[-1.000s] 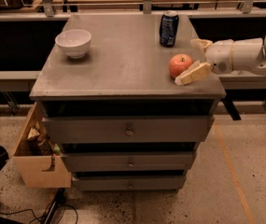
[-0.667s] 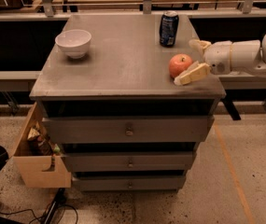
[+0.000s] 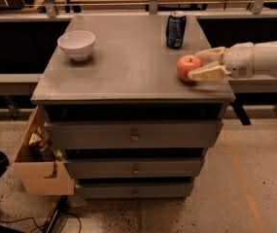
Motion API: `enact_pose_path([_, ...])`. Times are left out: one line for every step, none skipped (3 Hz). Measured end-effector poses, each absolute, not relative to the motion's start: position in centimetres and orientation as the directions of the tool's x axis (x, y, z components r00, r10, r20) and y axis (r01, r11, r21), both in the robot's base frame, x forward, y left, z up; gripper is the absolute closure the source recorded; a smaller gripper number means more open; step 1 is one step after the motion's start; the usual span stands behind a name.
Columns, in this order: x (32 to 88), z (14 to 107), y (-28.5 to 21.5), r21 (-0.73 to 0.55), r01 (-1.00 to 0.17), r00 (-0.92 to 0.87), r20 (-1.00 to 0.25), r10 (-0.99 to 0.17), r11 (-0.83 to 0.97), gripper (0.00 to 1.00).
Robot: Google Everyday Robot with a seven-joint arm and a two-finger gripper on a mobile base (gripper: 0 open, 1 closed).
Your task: Move apple near white bowl
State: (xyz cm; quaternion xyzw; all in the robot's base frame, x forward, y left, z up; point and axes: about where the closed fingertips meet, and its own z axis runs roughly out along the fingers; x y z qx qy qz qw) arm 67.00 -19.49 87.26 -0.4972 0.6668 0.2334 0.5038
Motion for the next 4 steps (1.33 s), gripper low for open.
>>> enact_pose_path([67.09, 87.16, -19.15, -0.187, -0.900, 0.002, -0.905, -0.426, 0.393, 0.72])
enact_pose_path([67.14, 87.05, -18.85, -0.185, -0.903, 0.003, -0.905, -0.425, 0.388, 0.95])
enact_pose_path([67.17, 86.99, -18.66, -0.184, -0.904, 0.003, -0.906, -0.424, 0.386, 1.00])
enact_pose_path([67.22, 86.89, -18.38, -0.182, -0.906, 0.004, -0.906, -0.423, 0.382, 0.86])
